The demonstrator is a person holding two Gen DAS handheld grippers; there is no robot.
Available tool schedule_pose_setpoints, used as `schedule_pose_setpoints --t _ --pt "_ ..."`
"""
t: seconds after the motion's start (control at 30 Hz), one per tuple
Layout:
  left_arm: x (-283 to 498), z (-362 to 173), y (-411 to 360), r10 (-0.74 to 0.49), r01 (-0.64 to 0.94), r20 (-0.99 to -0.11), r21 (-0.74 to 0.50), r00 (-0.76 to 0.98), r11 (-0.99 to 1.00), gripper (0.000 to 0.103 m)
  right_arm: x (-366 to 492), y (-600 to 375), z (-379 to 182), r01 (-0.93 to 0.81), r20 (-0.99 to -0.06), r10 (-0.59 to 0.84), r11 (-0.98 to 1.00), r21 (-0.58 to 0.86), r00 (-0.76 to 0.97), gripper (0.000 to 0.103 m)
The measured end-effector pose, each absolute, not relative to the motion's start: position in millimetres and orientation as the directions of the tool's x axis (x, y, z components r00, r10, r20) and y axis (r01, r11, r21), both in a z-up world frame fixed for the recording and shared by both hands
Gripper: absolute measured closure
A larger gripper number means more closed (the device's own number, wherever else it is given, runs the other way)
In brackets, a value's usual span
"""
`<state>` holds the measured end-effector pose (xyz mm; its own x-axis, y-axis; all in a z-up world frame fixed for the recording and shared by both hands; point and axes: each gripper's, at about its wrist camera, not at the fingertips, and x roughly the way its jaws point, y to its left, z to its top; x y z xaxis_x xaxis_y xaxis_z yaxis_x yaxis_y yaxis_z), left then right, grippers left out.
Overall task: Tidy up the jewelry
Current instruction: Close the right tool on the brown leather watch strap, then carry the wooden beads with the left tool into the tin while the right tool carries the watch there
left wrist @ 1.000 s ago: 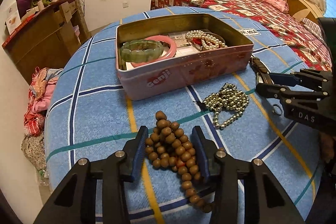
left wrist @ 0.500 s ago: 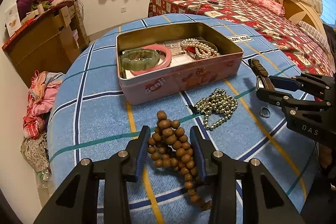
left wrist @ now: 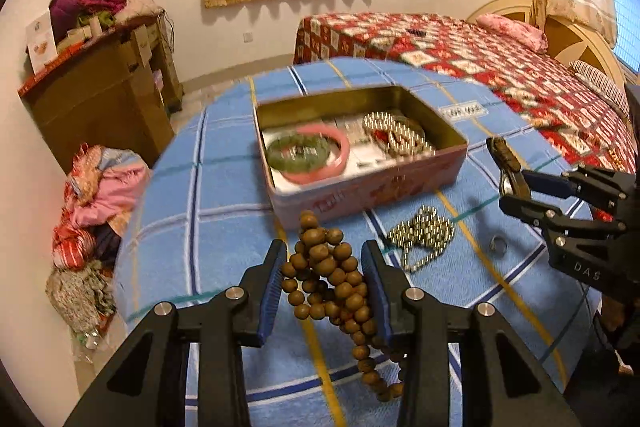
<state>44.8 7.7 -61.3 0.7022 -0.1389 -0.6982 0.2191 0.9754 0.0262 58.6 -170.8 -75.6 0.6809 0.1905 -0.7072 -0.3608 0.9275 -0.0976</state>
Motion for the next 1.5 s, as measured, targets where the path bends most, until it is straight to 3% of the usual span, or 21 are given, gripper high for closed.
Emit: schedule_pose_setpoints --t 0.5,1.5 --pt "65.0 -23.4 -5.5 -0.139 0.238 -0.635 0.073 0.760 0.968 0.063 68.7 -170.9 -47.4 -0.378 -0.649 0.204 0.915 -0.140 0.733 0.065" --pt "120.6 -19.4 -13.8 -0.089 0.222 -0.640 0.131 0.763 0.966 0.063 107.0 -157.6 -31.5 -0.417 -0.609 0.222 0.887 -0.198 0.762 0.065"
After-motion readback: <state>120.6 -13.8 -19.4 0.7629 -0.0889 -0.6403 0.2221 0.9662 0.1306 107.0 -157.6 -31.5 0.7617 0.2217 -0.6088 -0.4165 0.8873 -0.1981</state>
